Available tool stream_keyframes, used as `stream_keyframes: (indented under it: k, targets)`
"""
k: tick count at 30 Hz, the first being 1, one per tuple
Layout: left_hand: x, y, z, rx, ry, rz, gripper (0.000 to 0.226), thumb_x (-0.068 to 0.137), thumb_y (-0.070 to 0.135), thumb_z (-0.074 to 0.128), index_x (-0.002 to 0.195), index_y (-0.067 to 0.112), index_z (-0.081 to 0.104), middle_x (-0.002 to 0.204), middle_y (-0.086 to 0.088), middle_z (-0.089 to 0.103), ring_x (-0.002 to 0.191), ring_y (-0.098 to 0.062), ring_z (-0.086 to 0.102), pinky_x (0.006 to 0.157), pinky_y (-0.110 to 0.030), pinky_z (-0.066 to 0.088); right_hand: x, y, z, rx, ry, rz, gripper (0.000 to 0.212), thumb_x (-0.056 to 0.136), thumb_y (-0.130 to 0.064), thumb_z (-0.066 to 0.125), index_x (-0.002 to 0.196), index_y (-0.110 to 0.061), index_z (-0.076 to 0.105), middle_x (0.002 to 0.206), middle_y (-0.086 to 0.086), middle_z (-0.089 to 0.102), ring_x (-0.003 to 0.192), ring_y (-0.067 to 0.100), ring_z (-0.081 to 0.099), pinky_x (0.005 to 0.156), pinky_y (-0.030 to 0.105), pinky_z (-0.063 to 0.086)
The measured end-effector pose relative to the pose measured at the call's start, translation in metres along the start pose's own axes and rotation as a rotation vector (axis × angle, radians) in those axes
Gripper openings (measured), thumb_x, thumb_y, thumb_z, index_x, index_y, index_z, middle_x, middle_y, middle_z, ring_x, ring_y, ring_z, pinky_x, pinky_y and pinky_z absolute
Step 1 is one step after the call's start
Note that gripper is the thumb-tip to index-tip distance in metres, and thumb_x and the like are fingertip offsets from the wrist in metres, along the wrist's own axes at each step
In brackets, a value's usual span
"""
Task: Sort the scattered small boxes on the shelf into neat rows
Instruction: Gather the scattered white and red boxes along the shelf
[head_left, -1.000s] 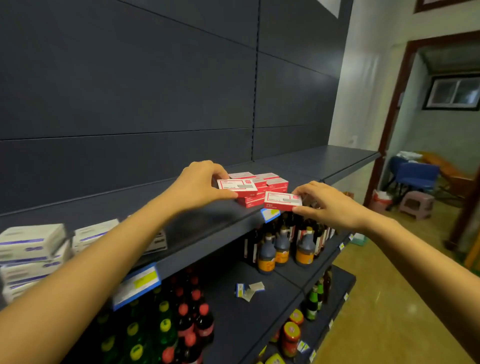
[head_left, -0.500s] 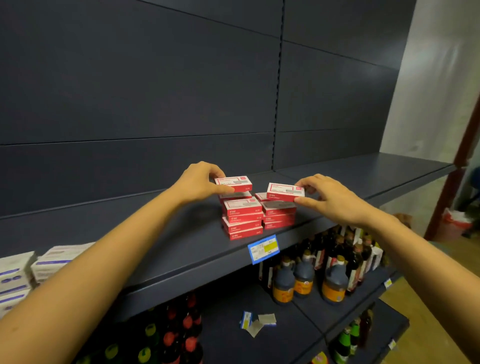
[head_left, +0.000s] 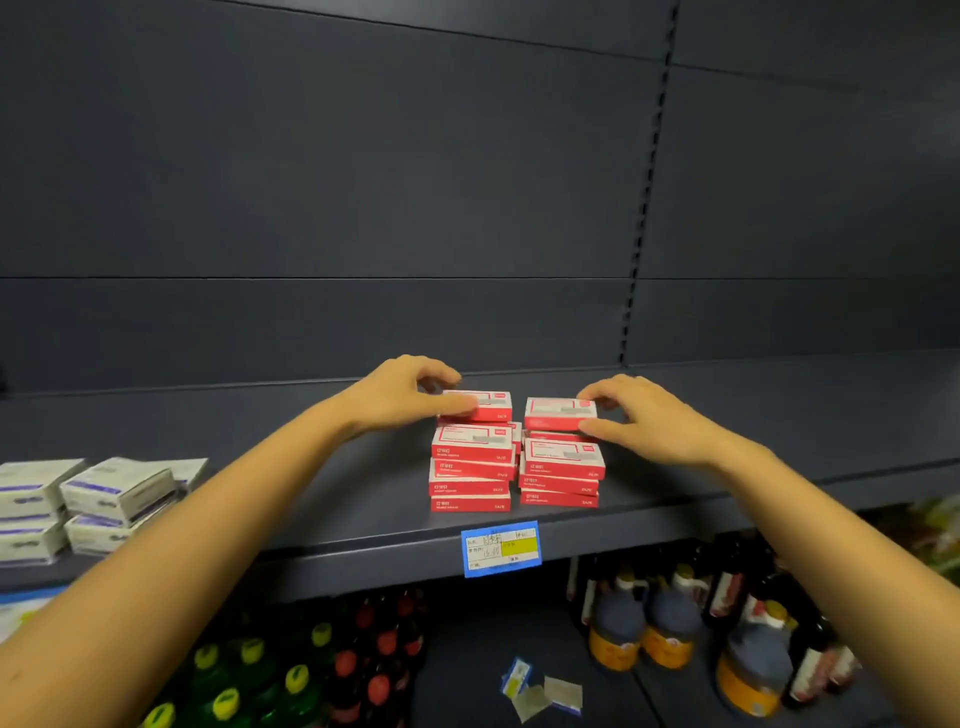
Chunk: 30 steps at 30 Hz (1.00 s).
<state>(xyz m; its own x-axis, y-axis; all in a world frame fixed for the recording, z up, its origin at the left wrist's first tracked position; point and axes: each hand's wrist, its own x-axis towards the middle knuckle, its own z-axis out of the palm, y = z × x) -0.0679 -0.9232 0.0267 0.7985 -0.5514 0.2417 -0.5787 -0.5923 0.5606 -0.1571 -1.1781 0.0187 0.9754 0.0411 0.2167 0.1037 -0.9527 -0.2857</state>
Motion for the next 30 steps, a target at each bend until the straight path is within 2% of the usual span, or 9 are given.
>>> stream_keyframes:
  k: [2,5,8,11,15,19,23,30]
  targets:
    - [-0.005,0.002,-0.001,0.044,0.095,-0.006,0.045,0.085,0.042,0.057,0.12,0.014,0.056,0.114,0.002,0.057,0.1,-0.01,0.052,0.082,-0.023,0.04,0.003,0.001,-0.002,-0.009,-0.03,-0.039,0.043,0.088,-0.039,0.055,0.128,-0.022,0.049,0.133,-0.001,0.05,0.122,0.014,0.043,0.103,0.038,0.039]
    - [-0.018,0.003,-0.009,0.16,0.239,-0.001,0.039,0.088,0.04,0.054,0.115,0.012,0.06,0.119,-0.005,0.061,0.101,-0.015,0.056,0.087,-0.028,0.045,0.01,-0.009,-0.011,0.032,0.037,-0.135,0.052,0.088,-0.04,0.056,0.135,-0.021,0.043,0.139,-0.001,0.045,0.128,0.016,0.041,0.106,0.036,0.036]
    - [-0.034,0.001,-0.025,0.386,0.352,-0.061,0.038,0.089,0.043,0.051,0.111,0.015,0.061,0.116,-0.003,0.064,0.102,-0.019,0.059,0.087,-0.036,0.049,0.024,-0.034,-0.015,0.039,0.063,-0.252,0.047,0.09,-0.037,0.054,0.133,-0.023,0.045,0.138,-0.002,0.047,0.126,0.014,0.043,0.105,0.039,0.039]
    - [-0.057,-0.007,-0.045,0.556,0.432,-0.113,0.036,0.09,0.044,0.049,0.107,0.016,0.062,0.113,-0.002,0.065,0.101,-0.021,0.059,0.082,-0.035,0.047,0.04,-0.069,-0.01,0.042,0.052,-0.357,0.042,0.091,-0.036,0.051,0.132,-0.026,0.046,0.136,-0.004,0.048,0.124,0.014,0.046,0.103,0.042,0.042]
    - [-0.102,-0.024,-0.073,0.676,0.493,-0.223,0.035,0.09,0.044,0.048,0.106,0.016,0.064,0.112,-0.002,0.065,0.103,-0.021,0.058,0.08,-0.033,0.045,0.058,-0.124,0.007,0.072,0.013,-0.503,0.041,0.091,-0.039,0.051,0.13,-0.029,0.046,0.134,-0.008,0.051,0.122,0.013,0.048,0.101,0.043,0.043]
    - [-0.163,-0.043,-0.103,0.748,0.543,-0.389,0.037,0.09,0.043,0.049,0.108,0.015,0.063,0.116,-0.003,0.064,0.108,-0.023,0.056,0.084,-0.035,0.045,0.069,-0.193,0.032,0.118,-0.02,-0.658,0.039,0.091,-0.039,0.051,0.129,-0.029,0.048,0.128,-0.008,0.055,0.117,0.012,0.051,0.099,0.041,0.044]
    - [-0.236,-0.063,-0.129,0.761,0.599,-0.54,0.036,0.089,0.043,0.05,0.105,0.014,0.063,0.114,-0.004,0.064,0.103,-0.023,0.057,0.078,-0.034,0.043,0.067,-0.27,0.058,0.162,-0.042,-0.795,0.037,0.091,-0.038,0.05,0.127,-0.028,0.049,0.125,-0.007,0.055,0.115,0.014,0.052,0.097,0.042,0.044]
    - [-0.351,-0.099,-0.17,0.818,0.62,-0.753,0.039,0.089,0.046,0.048,0.109,0.015,0.061,0.115,-0.004,0.062,0.106,-0.022,0.055,0.085,-0.037,0.045,0.046,-0.396,0.095,0.231,-0.122,-0.987,0.036,0.09,-0.034,0.051,0.125,-0.025,0.05,0.127,-0.003,0.054,0.114,0.017,0.052,0.098,0.042,0.044]
